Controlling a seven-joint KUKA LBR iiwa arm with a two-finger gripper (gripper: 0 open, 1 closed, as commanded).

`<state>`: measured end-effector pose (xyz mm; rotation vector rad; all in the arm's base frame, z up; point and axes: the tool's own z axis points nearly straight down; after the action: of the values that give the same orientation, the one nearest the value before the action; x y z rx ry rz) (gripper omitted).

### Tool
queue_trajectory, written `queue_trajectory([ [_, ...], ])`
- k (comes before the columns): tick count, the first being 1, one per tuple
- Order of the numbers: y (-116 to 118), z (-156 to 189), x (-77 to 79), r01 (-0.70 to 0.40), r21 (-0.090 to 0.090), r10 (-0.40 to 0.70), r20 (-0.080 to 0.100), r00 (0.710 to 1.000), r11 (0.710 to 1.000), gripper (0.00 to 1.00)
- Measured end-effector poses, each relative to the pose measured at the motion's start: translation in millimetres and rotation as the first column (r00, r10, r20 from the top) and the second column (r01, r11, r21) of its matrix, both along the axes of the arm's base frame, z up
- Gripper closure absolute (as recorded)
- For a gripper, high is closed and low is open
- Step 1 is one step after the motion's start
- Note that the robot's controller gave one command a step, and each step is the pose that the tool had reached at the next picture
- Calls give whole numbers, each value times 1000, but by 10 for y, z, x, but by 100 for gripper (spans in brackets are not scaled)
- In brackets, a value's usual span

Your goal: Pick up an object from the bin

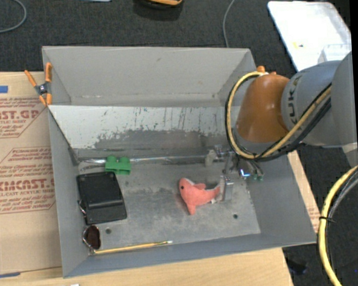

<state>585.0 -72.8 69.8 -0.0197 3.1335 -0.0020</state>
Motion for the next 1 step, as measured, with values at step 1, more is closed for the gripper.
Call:
queue_trajectory([
  [1,228,0,-198,118,4,-118,3,993,993,100],
])
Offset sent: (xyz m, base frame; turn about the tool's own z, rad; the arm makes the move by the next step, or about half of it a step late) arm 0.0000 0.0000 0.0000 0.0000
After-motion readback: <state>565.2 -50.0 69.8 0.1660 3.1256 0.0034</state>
